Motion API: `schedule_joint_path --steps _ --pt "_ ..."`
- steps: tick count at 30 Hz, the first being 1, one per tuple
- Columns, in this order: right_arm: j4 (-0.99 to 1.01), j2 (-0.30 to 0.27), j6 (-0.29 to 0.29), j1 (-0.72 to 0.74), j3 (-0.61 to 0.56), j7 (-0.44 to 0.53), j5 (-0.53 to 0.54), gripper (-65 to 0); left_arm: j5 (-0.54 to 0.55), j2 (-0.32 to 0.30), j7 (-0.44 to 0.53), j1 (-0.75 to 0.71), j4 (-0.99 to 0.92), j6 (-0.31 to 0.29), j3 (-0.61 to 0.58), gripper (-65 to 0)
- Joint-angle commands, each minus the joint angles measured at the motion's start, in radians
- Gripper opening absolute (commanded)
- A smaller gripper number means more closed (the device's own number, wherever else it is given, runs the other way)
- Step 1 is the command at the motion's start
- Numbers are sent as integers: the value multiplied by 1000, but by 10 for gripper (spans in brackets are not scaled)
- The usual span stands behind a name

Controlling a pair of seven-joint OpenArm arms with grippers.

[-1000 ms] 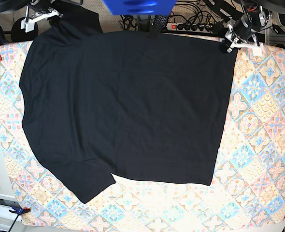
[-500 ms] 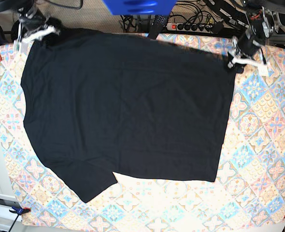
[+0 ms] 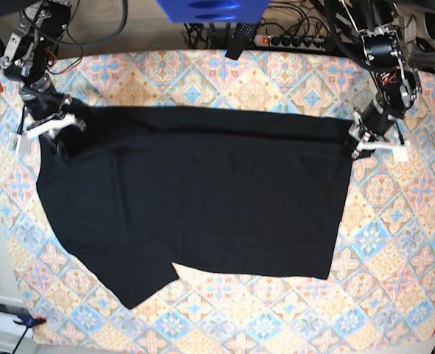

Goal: Fold the T-shirt properly
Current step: 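Lower both grippers and regrasp the shirt edge near the shoulders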

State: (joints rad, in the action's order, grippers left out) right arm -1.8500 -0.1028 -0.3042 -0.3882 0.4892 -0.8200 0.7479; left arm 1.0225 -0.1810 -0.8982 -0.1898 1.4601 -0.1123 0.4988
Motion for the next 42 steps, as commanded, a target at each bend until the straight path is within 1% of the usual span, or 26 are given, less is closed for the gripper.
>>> schedule_joint_path --steps 1,5,8,11,13,15,17,19,21,23,25,27,30,31,33,35,38,42 --pt "10 -12 1 25 4 15 -9 -650 15 -15 11 37 -23 -11 -9 -650" --pt "118 -12 1 125 -33 15 -83 -650 12 -15 20 128 -147 -11 -52 -650" --pt "195 -12 1 188 -70 15 -129 -650 -37 -8 20 183 -180 -11 -53 -650" --pt "264 -12 1 246 -91 17 -129 -650 -107 15 20 227 -181 -11 -53 -650" --pt "304 -12 1 285 -93 17 -130 -650 -149 19 20 244 -181 -11 -53 -650" --pt "344 -12 1 315 -93 17 -130 -650 -173 21 26 253 -183 -11 -53 -650" --pt "379 -12 1 344 -93 17 -130 -646 -179 21 52 263 -212 -11 -53 -650" --pt "390 -12 1 357 -93 17 -130 -612 -178 21 61 283 -270 -11 -53 -650" --pt "384 -12 1 352 -93 17 -132 -560 -175 18 61 292 -316 -11 -52 -650" --pt "362 -15 1 347 -88 17 -132 -505 -173 18 58 286 -318 -11 -52 -611" --pt "319 -31 1 314 -91 17 -132 -455 -173 15 34 284 -318 -11 -52 -519" --pt "261 -33 1 274 -90 17 -132 -416 -170 13 -14 284 -313 -11 -47 -399" --pt "161 -36 1 194 -83 15 -132 -392 -159 11 -57 234 -227 -11 -44 -254" --pt "128 -45 1 163 -83 15 -130 -394 -140 11 -57 203 -183 -11 -44 -234" --pt "68 -54 1 105 -83 15 -130 -395 -81 11 -58 140 -103 -11 -35 -237" --pt "20 -54 1 50 -83 15 -130 -395 -21 11 -66 71 -48 -11 -7 -267" --pt "-4 -53 1 -12 -83 17 -129 -395 46 11 -66 -6 -34 -11 4 -319" --pt "-6 -53 1 -45 -83 18 -129 -395 57 11 -58 -50 -40 -8 5 -370"
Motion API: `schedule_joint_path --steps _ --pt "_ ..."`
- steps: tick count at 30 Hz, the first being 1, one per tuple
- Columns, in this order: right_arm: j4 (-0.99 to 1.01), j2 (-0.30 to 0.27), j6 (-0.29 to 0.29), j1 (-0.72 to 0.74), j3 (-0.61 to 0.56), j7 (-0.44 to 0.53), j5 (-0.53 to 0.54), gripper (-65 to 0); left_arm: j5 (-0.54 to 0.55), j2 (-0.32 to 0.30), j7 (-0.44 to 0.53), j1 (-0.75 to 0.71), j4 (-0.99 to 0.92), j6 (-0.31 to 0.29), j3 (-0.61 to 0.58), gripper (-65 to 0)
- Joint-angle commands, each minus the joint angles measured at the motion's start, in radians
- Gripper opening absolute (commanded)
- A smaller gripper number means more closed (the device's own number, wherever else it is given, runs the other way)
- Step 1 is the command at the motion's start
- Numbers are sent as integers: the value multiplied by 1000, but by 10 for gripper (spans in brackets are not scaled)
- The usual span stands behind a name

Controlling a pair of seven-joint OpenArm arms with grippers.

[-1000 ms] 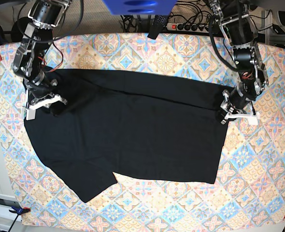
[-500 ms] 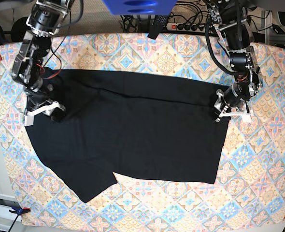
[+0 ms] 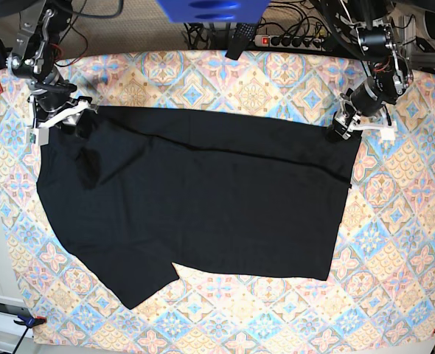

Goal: Fold the T-shirt properly
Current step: 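Lower both grippers and regrasp the shirt edge near the shoulders, then drag the shirt edge toward the robot with both grippers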

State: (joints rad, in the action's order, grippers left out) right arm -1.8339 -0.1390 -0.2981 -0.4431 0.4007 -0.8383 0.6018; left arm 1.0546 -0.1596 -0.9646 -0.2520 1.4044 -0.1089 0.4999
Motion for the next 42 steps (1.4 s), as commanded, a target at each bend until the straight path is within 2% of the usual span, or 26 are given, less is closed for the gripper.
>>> schedule_joint_path --steps 1,8,16,21,25,27,30,31,38,42 --pt "-22 -17 -5 8 5 35 17 -395 25 -10 8 10 13 -12 4 -374" --pt "-17 -17 -5 -20 4 35 17 -395 22 -1 8 9 -7 -8 35 -373" --pt "-16 -14 -5 -24 4 35 17 -395 23 2 9 130 -239 -8 38 -377" --pt "-10 -14 -3 -35 7 35 19 -392 22 5 9 179 -256 -8 33 -378" --pt "26 2 -3 -44 65 35 19 -391 22 5 8 199 -256 -8 33 -384" --pt "55 8 -3 -44 105 34 19 -391 20 5 8 201 -256 -8 32 -440" --pt "96 9 -3 -44 140 34 19 -391 20 5 8 201 -257 -8 32 -613" --pt "110 9 -3 -43 149 34 19 -390 20 5 8 201 -257 -8 32 -650" --pt "274 6 -3 -29 174 34 19 -335 20 5 5 194 -257 -8 32 -642" --pt "339 8 -3 10 174 34 19 -332 20 2 5 193 -257 -8 32 -643"
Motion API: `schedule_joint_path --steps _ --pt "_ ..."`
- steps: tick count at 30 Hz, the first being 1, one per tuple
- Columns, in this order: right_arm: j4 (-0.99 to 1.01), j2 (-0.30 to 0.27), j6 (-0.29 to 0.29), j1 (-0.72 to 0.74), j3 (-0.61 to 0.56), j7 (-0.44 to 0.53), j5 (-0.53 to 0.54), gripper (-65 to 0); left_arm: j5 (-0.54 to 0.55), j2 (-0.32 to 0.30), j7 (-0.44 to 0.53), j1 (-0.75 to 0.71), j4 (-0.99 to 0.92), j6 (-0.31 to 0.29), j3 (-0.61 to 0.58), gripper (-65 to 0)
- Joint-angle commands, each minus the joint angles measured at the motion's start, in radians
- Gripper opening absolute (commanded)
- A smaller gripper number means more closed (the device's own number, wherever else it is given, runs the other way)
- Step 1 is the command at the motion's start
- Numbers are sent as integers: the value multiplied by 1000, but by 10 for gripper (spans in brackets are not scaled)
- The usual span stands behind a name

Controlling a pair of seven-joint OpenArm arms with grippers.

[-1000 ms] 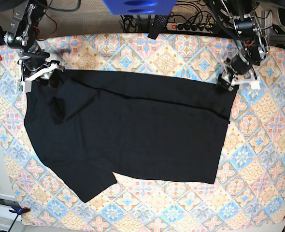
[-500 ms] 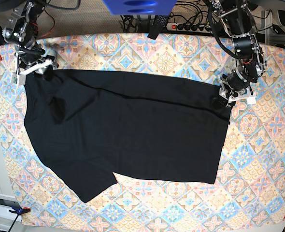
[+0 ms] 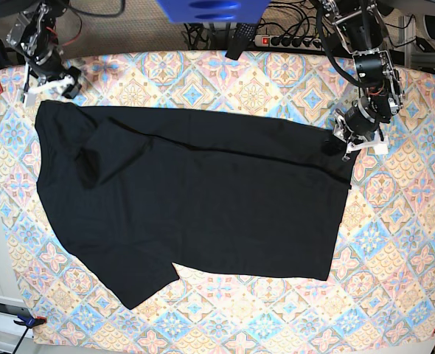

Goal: Fold the T-shirt properly
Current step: 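Drag the shirt edge toward the robot with both grippers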

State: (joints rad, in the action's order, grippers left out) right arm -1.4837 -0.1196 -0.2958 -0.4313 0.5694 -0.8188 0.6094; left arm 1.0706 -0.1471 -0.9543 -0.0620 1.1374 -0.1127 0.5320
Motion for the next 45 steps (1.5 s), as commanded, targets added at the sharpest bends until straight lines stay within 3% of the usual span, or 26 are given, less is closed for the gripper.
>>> schedule_joint_path --steps 1,21,24,28,31,36,45 --pt "4 -12 -6 7 5 14 11 -332 4 -10 -5 1 10 -5 0 -643" --pt "249 -10 -6 208 5 16 11 -301 4 -10 -7 1 10 -6 0 -646" --pt "255 -10 -6 217 5 16 11 -357 4 -10 -9 0 10 -6 0 -648" --pt "246 -12 -7 210 5 16 11 -524 10 -16 -9 -37 11 -6 1 -648" --pt "242 -13 -26 170 14 16 11 -532 13 -32 -9 -75 13 -8 4 -648" --pt "242 -13 -141 116 70 14 11 -533 15 -44 -9 -146 34 -11 7 -649" --pt "165 -13 -148 -24 88 14 11 -532 15 -52 -9 -342 235 -11 7 -649"
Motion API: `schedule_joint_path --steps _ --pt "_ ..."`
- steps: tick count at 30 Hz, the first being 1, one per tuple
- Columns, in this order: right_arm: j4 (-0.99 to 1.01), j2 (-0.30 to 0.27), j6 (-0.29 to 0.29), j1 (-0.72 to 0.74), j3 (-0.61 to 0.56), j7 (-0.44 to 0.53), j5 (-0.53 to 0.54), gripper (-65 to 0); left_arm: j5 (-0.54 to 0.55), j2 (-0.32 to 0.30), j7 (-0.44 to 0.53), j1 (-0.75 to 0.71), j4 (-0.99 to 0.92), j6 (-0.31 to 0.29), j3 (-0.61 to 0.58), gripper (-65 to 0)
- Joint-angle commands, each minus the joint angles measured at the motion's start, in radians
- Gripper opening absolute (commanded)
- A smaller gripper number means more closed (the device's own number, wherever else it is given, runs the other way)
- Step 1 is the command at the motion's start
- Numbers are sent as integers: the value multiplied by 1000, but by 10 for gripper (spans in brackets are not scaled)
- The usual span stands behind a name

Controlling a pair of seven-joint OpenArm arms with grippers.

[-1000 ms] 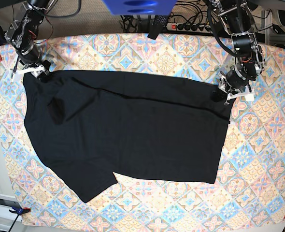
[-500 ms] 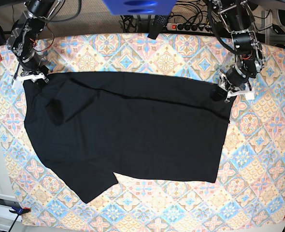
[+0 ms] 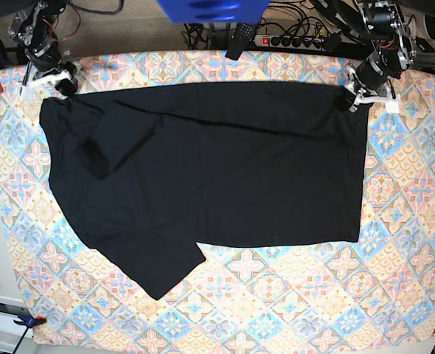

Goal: Fold the T-shirt properly
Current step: 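Drag the shirt edge toward the robot with both grippers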

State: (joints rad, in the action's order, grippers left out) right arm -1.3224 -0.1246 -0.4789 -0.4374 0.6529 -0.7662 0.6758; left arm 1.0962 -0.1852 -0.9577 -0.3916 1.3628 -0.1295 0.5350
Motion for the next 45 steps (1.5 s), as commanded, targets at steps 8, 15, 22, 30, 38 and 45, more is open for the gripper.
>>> schedule_joint_path --steps 8,15,22,30,38,45 --pt "-191 -8 35 -120 5 -39 -55 -531 -9 -15 -5 -76 60 6 37 -649" --pt "-197 -10 35 -114 5 -39 -55 -404 -9 -17 -5 -66 60 6 37 -649" --pt "-188 -11 35 -45 5 -42 -55 -334 -11 -17 -5 -65 60 6 37 -649" --pt "-190 -11 35 42 25 -144 -55 -331 -11 -17 -5 -65 60 6 37 -649" --pt "-151 -11 35 70 18 -144 -57 -331 -11 -15 -5 -65 60 6 37 -649" --pt "-62 -11 35 70 17 -144 -57 -330 -11 -13 -5 -54 60 6 35 -649"
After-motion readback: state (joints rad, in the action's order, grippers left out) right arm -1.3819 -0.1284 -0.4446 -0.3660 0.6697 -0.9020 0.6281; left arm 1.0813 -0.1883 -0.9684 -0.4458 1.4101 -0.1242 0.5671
